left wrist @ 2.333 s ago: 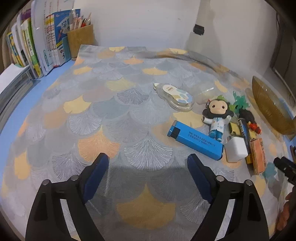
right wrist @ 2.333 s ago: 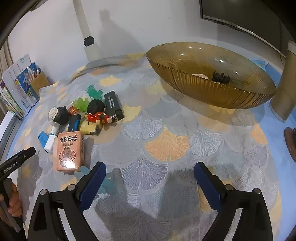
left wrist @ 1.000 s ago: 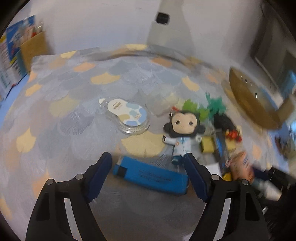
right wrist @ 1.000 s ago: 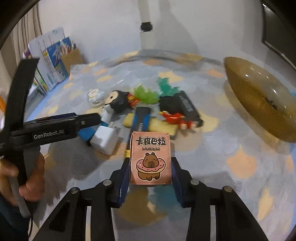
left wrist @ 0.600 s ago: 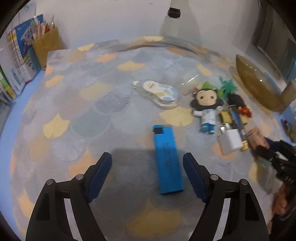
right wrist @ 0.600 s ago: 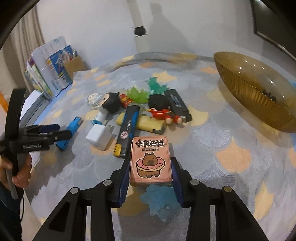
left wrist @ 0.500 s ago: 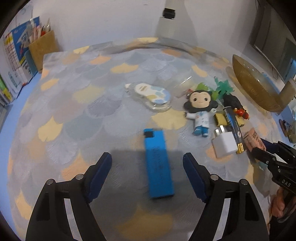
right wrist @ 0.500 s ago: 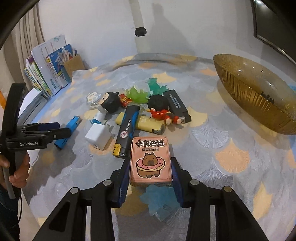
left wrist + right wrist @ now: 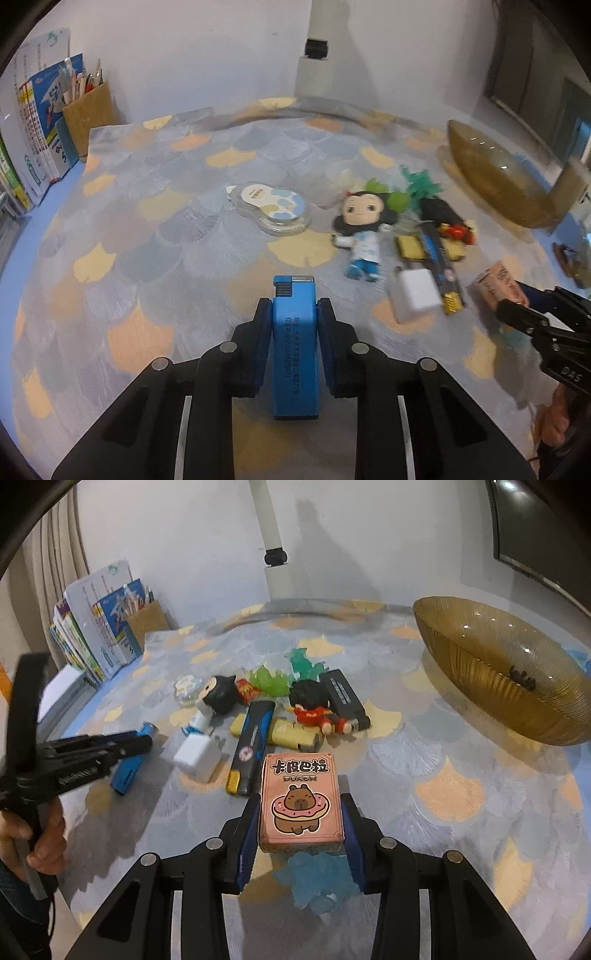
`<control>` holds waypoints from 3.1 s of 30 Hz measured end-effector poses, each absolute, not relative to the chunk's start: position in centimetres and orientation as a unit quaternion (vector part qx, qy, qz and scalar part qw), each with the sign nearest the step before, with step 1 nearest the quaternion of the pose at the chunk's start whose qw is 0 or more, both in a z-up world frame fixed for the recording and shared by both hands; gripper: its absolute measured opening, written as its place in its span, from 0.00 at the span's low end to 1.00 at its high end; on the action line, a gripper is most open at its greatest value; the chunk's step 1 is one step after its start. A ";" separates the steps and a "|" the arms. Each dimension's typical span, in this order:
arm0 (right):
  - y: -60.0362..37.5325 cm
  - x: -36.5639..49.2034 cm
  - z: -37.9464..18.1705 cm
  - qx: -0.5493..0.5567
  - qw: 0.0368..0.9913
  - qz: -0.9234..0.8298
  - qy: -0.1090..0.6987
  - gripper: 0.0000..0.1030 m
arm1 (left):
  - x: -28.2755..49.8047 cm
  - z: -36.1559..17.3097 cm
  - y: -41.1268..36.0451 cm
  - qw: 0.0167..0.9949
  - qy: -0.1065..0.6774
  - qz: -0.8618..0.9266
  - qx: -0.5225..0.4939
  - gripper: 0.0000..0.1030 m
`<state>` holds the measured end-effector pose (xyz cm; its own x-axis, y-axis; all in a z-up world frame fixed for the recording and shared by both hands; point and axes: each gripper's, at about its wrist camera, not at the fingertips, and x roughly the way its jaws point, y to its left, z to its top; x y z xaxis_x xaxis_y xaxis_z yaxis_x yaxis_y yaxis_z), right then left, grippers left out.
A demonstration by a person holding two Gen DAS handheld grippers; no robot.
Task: Organize rigid objects
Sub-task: 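Carry the lighter and card box into the amber bowl and release both, then grasp the white charger cube with the left gripper while the right grasps the FASHION USB stick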
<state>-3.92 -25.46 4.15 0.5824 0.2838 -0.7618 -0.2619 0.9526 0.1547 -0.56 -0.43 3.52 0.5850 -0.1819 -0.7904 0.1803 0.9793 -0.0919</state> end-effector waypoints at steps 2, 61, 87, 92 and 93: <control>-25.8 -4.7 4.6 0.000 0.890 0.147 0.431 0.39 | -1.1 3.4 -0.7 0.889 0.445 -0.109 -0.003 0.21; -46.5 1.0 11.0 0.128 0.891 -0.050 0.433 0.54 | 5.7 12.6 -23.3 0.884 0.361 -0.288 0.066 0.52; -28.8 -5.6 3.2 -0.064 0.888 0.042 0.453 0.85 | -2.2 3.1 -0.5 0.906 0.417 -0.047 -0.049 0.65; -29.1 -5.1 2.6 -0.045 0.879 0.052 0.472 0.89 | -1.9 2.5 0.0 0.895 0.437 -0.056 -0.071 0.65; -29.2 -5.1 2.6 -0.043 0.878 0.051 0.474 0.95 | -1.9 2.6 0.3 0.896 0.434 -0.058 -0.080 0.66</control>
<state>-5.11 -29.18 2.56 0.5462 0.0498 -0.8362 -0.1306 0.9911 -0.0262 -1.91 0.26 2.58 0.6170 -0.1729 -0.7678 0.0336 0.9805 -0.1938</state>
